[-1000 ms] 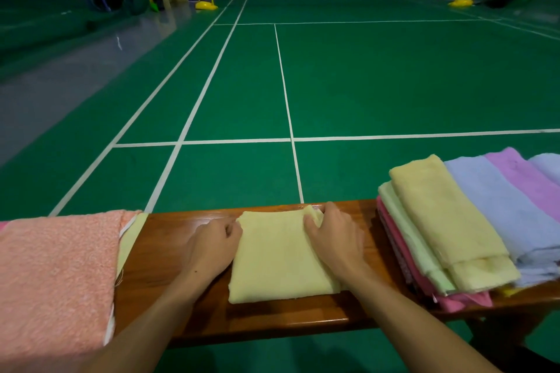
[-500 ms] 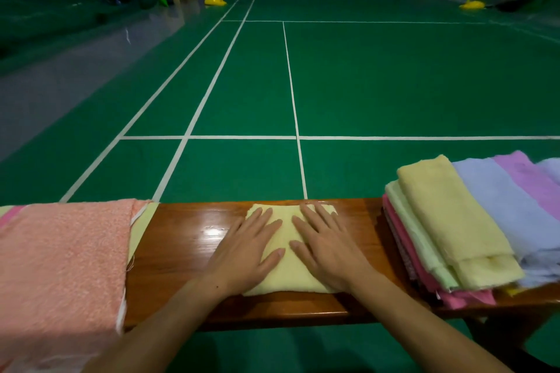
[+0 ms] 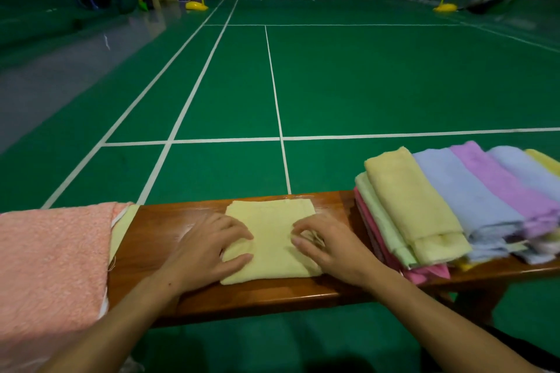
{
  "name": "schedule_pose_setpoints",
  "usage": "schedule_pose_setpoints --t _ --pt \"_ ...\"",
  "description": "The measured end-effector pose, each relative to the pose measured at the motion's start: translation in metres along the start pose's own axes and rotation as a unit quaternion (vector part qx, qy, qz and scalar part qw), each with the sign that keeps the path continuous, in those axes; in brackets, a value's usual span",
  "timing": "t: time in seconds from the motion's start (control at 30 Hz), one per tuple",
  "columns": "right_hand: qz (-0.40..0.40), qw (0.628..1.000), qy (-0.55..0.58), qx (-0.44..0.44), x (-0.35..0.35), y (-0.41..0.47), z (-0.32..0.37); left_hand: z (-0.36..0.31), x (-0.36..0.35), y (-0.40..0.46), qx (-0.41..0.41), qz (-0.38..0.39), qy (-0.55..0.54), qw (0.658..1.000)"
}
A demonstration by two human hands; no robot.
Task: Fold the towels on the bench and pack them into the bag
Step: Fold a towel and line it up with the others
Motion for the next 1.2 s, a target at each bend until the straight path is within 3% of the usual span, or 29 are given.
schedule_pose_setpoints --t 0.07,0.2,0.5,0.57,0.7,0.93,1.03,1.1,1.2 --pt "0.039 0.999 0.016 0.003 -0.002 -0.012 0.003 -0.003 0.0 -0.009 0.013 0.028 -0.02 0.999" --pt "0.078 0.994 -0.065 0.05 0.0 -0.028 0.005 -0.009 0.003 -0.025 0.008 0.059 -0.02 0.998" --pt "0.044 0.972 -0.206 0.102 -0.01 -0.015 0.018 -0.011 0.004 -0.023 -0.012 -0.005 0.05 0.999" --pt "0.017 0.981 -0.182 0.064 -0.007 -0.009 0.017 -0.006 0.006 -0.018 0.022 -0.02 0.006 1.0" --pt "-0.035 0.996 -0.032 -0.078 0.001 0.002 0.006 0.008 0.004 -0.009 0.112 -0.039 -0.156 0.981" --pt "-0.062 0.969 0.146 -0.188 0.0 0.013 -0.014 0.004 0.005 0.003 0.238 -0.072 -0.297 0.922" --pt "-0.078 0.966 0.132 -0.206 -0.004 0.012 -0.018 0.001 0.003 0.004 0.261 -0.082 -0.232 0.934" --pt "-0.09 0.968 0.082 -0.218 -0.006 0.014 -0.018 0.003 -0.002 0.004 0.259 -0.067 -0.115 0.957" --pt "-0.085 0.969 -0.014 -0.23 -0.005 0.017 -0.013 0.008 -0.003 0.003 0.252 -0.067 0.015 0.965"
Point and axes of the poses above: each hand's wrist, its own y-axis towards the middle knuckle, its own x-axis out of the back of the hand, z = x × y, the point moved 3 cm from there along y, towards the middle knuckle, and after that the axes turned 11 degrees about -z, right-handed, at the moved point
